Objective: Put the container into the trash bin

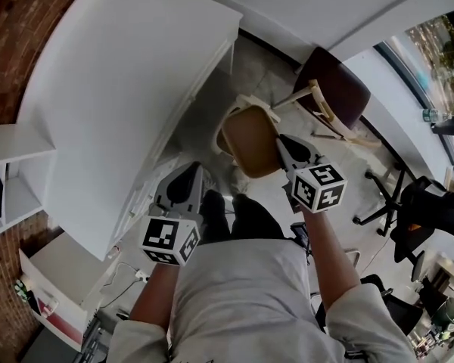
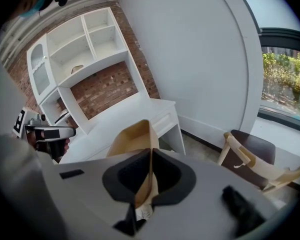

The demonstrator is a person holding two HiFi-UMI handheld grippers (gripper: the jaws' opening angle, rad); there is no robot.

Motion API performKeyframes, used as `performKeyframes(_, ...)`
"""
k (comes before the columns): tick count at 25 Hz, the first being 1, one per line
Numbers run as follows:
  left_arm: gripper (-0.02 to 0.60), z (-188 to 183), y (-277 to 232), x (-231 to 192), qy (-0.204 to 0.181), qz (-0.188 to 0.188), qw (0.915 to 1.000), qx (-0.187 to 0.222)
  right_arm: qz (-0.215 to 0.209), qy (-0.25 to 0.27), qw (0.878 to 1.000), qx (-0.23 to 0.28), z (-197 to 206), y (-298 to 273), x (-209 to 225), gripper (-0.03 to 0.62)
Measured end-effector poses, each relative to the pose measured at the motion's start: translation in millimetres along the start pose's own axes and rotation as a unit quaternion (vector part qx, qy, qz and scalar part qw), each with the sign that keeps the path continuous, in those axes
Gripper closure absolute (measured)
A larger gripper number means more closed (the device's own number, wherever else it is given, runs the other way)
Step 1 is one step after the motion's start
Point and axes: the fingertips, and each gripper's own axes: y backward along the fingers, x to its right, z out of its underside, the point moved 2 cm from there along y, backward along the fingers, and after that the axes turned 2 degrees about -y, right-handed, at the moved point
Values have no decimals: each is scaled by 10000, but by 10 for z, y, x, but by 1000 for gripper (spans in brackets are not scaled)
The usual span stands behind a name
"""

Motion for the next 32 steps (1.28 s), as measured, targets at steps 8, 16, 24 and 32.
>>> performKeyframes(8,565,136,-146,-202,-41,244,9995,-170,210,-253,9994,-136,292,-220,25,557)
performKeyframes(16,565,386,-251,-309,44,370,9987,-357,402,-452,9977,-304,588,-417,154,557)
performKeyframes(24,564,637,-383,-424,52,376,9980,-503,558,-665,9954,-414,833,-635,338,557)
performKeyframes(32,564,899,-593,-529,-7,357,9972,-653,727,-819,9927,-506,1086,-888,525,557)
